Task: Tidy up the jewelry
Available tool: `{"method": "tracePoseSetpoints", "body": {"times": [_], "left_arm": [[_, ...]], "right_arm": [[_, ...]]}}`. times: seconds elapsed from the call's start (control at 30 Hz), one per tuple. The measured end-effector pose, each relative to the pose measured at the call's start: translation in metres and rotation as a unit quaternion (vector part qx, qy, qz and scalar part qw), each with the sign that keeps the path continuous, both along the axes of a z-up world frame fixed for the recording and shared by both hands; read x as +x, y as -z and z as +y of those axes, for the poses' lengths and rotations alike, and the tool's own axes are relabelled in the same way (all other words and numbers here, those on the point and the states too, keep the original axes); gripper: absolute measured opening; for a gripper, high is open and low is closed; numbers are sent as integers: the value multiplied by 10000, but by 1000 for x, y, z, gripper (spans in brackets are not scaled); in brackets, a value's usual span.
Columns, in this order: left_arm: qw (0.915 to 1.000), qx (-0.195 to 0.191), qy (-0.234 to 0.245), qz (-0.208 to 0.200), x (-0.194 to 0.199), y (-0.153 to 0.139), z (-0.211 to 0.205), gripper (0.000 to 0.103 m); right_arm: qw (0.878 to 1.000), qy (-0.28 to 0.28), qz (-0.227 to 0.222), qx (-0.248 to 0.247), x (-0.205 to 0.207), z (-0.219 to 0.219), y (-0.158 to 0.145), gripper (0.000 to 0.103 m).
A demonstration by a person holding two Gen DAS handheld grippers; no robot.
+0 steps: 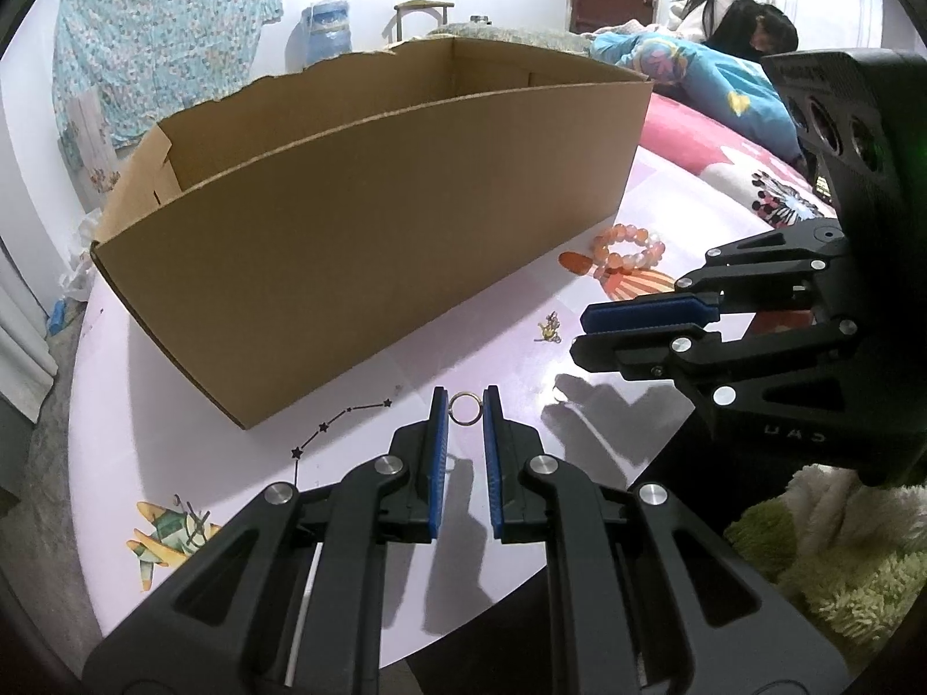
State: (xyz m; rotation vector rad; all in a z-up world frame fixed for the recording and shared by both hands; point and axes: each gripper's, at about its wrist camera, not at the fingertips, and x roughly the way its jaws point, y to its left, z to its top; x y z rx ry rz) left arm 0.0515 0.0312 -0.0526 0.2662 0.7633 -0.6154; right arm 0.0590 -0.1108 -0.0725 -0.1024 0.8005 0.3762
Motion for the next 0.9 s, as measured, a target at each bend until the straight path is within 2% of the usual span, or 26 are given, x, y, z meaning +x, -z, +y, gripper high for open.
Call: {"method": "tracePoseSetpoints", "body": {"times": [0.3,0.4,0.57,0.77,0.9], "left_arm": [[9996,-106,71,-232,-11,-23,-3,11],[9987,-214,127,-445,-16,-43,-4,11],[9941,-562,262,-887,-16,-87,-6,11],[9893,-789,279,-1194,11,-113,-16,11],[9925,-708,216,-977,44,-107,-30,11]], "right_arm": [[9993,130,-332,86,-18,-11,-22,12],[9983,197,-546,108,-25,-19,-38,12],[9928,343,-1094,357,-33,-42,-81,12],[9854,484,-1564,465,-16,-65,-115,12],[9849,608,-1570,409,10,-73,-116,12]]}}
